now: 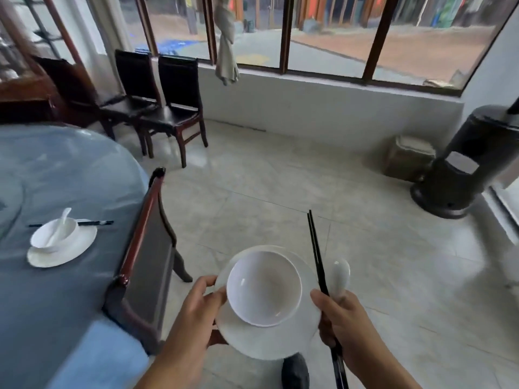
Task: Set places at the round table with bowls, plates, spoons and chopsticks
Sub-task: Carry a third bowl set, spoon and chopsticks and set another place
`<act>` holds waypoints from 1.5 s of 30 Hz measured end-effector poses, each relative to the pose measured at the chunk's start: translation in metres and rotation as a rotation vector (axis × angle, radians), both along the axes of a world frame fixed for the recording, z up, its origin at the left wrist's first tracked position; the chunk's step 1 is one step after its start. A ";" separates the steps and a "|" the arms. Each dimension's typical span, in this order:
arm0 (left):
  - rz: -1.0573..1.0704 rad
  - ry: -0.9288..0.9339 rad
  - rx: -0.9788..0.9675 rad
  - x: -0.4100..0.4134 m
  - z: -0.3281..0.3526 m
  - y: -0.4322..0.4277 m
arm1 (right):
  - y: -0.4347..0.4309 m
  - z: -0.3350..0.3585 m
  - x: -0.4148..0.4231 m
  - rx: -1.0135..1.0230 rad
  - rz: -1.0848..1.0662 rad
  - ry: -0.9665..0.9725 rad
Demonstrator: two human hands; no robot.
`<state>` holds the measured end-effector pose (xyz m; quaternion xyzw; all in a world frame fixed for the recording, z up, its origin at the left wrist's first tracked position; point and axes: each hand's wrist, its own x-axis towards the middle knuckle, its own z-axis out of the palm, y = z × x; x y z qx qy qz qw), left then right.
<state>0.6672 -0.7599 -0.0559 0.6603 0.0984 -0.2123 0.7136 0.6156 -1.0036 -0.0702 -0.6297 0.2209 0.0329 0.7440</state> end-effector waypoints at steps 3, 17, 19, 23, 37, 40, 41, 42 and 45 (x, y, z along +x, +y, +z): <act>0.107 -0.012 -0.018 0.071 -0.001 -0.022 | -0.028 0.011 0.095 -0.007 0.086 0.008; 0.577 -0.037 0.047 0.416 -0.019 -0.019 | -0.017 0.001 0.530 -0.027 0.511 -0.009; 0.606 -0.054 0.032 0.477 -0.023 -0.002 | 0.003 0.005 0.597 -0.043 0.542 -0.016; 0.663 -0.063 0.040 0.593 -0.007 0.032 | 0.039 0.019 0.723 -0.029 0.590 -0.017; 0.949 -0.020 0.094 0.955 -0.011 0.148 | 0.196 0.007 1.151 -0.026 0.890 -0.008; 1.049 -0.006 0.090 1.026 -0.010 0.177 | 0.240 0.008 1.241 -0.018 0.988 0.002; 1.079 -0.009 0.089 1.049 -0.009 0.188 | 0.256 0.011 1.270 -0.017 1.016 -0.002; 1.105 -0.008 0.092 1.070 -0.009 0.200 | 0.273 0.013 1.297 -0.021 1.038 -0.004; 1.187 0.000 0.093 1.127 -0.006 0.240 | 0.326 0.018 1.370 -0.035 1.106 0.001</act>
